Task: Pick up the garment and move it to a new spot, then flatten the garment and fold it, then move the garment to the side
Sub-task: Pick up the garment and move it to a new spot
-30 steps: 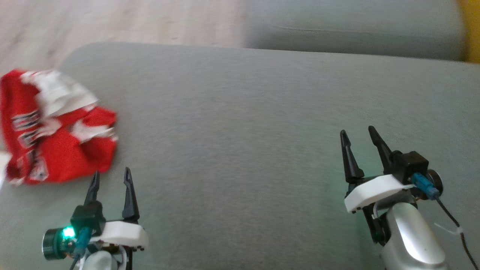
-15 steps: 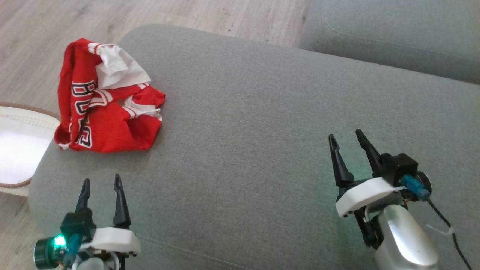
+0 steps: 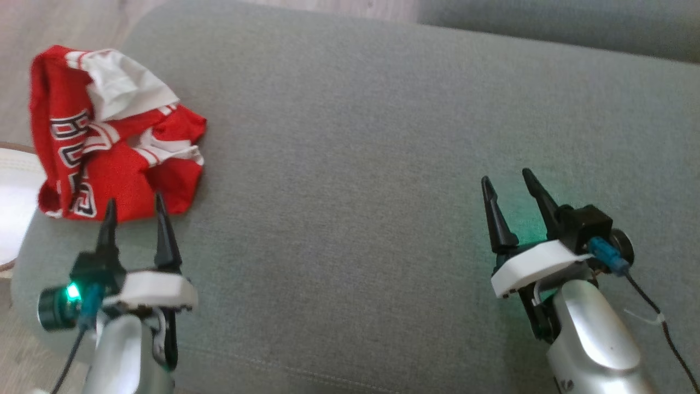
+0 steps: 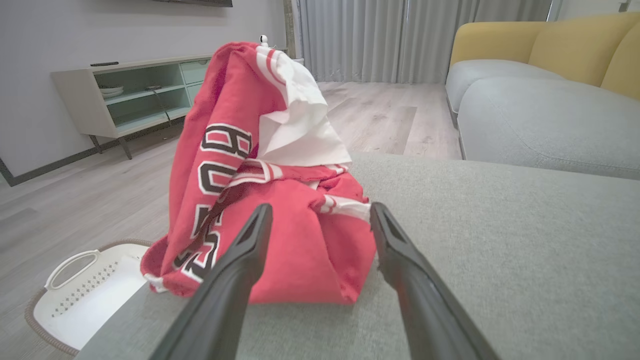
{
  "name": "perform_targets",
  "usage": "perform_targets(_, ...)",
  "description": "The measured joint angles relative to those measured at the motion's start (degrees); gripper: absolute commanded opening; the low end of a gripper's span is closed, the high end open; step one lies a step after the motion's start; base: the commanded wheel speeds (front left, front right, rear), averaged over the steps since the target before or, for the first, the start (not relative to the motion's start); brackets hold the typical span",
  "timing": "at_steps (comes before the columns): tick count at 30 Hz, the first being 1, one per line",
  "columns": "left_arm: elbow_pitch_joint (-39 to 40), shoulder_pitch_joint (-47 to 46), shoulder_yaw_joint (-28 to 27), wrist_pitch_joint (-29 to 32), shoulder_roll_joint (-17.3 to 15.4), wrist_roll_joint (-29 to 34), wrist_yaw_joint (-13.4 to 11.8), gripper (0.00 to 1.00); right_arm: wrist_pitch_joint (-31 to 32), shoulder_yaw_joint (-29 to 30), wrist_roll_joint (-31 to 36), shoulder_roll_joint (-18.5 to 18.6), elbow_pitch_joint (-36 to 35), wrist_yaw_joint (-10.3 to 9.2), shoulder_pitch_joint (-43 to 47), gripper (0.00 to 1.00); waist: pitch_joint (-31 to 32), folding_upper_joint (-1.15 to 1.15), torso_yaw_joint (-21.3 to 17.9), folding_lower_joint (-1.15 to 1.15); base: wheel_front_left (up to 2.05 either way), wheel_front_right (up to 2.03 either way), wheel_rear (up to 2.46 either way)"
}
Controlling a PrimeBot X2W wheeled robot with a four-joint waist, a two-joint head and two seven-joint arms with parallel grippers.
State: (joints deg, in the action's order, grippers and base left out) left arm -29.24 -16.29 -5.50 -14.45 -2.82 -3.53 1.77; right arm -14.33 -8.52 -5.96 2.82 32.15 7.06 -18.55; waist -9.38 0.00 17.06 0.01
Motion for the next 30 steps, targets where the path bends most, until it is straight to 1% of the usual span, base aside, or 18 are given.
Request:
perform_targets(5,-0.3,-3.7,-0.9,0.0,-0.1,-0.1,0.5,1.0,0.0,0.3,0.2,0.0,-0.1,0.0,-0.9,1.0,-2.3,0.0,-1.3,0.0,0.0,0.0,0.0)
perform_targets(9,-1.6,-7.2,-4.4,0.0,-1.1,-1.3,-0.3,1.0,0.0,0.4,0.4,0.1,-0.1,0.0,-0.9,1.0,-3.7,0.0,-2.3,0.0,0.0,0.0,0.0)
perform_targets(14,-5.1,-11.9,-6.6,0.0,-4.7,-1.2,-0.2,1.0,0.0,0.3,0.5,0.1,-0.2,0.0,-2.0,1.0,-5.5,0.0,-3.5,0.0,0.0,0.0,0.0)
perform_targets(24,-15.9,-20.3,-7.4,0.0,-13.5,1.1,-0.9,1.0,0.0,1.1,1.8,0.2,-1.1,0.0,-3.4,1.0,-9.4,0.0,-5.9,0.0,0.0,0.0,0.0)
perform_targets(30,-22.7,-24.1,-7.7,-0.1,-16.7,1.2,-2.4,1.0,0.0,1.2,2.0,0.3,-2.1,0.0,-4.4,1.0,-11.5,0.0,-6.8,0.0,0.0,0.0,0.0)
